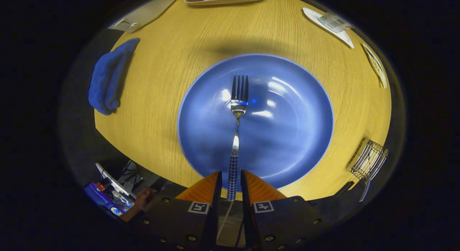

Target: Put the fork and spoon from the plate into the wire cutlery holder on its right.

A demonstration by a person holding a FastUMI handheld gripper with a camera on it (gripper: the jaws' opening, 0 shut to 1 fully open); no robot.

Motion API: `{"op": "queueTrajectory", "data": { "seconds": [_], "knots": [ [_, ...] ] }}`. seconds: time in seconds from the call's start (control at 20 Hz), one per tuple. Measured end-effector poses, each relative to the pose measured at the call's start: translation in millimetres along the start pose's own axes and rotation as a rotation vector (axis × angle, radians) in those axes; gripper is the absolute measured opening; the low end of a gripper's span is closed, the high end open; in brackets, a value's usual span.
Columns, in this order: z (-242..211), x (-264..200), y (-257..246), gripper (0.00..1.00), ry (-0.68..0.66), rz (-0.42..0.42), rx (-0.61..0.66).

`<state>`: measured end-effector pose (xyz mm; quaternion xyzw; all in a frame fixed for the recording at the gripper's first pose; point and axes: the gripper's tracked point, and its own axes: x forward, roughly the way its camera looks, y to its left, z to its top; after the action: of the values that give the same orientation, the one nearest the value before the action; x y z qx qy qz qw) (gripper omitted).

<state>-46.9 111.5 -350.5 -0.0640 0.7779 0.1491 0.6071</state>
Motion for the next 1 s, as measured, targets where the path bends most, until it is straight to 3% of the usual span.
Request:
{"op": "queueTrajectory", "data": {
  "seconds": [0.2,0.3,0.4,0.45,0.65,1.0],
  "knots": [
    [10,16,-6,0.3,-0.021,-0.008,0.018],
    [1,13,-12,0.12,-0.002,-0.028,0.008],
    [9,10,-10,0.12,-0.038,-0.027,-0.018],
    [7,8,-14,0.02,-0.039,-0.045,-0.044],
    [2,-18,-17,0.02,-0.035,-0.031,-0.113],
    [-35,-74,-73,0.02,0.004,-0.087,-0.184]
  ]
}}
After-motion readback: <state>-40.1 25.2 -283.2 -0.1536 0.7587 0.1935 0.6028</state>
